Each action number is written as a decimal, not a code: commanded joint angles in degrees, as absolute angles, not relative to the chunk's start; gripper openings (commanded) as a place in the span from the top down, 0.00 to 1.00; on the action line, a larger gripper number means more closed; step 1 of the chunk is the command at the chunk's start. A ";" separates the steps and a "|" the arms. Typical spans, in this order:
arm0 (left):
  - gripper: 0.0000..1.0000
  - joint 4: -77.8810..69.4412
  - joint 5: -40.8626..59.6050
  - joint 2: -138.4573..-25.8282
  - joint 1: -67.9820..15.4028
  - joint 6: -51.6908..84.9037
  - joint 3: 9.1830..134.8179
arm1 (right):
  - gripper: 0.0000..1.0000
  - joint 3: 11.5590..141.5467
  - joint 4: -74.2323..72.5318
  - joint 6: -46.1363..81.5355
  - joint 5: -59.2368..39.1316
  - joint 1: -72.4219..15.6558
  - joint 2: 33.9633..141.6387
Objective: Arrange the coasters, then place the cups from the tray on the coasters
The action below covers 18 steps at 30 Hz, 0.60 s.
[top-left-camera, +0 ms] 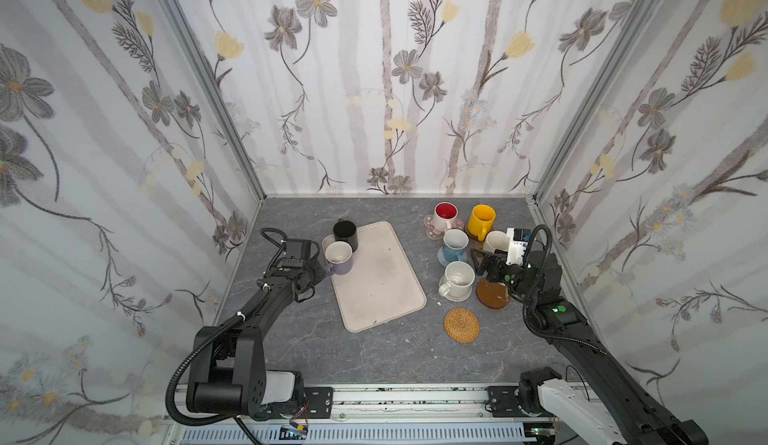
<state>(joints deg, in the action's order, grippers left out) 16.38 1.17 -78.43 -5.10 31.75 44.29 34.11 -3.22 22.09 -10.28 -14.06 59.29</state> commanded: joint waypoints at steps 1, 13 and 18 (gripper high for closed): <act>0.84 13.25 0.35 -79.70 -5.88 33.19 44.84 | 0.08 33.78 -6.28 22.50 -11.50 -14.39 59.15; 0.85 10.00 -1.03 -80.90 -12.52 35.31 44.09 | 0.08 33.75 -6.77 22.41 -11.55 -15.02 60.42; 0.84 9.41 -1.74 -80.15 -15.02 36.08 42.88 | 0.08 33.86 -6.94 22.32 -11.34 -15.29 61.24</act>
<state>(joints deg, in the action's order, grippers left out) 10.90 -0.45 -80.64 -14.37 34.92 43.35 33.67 -4.45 22.26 -10.81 -15.11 60.75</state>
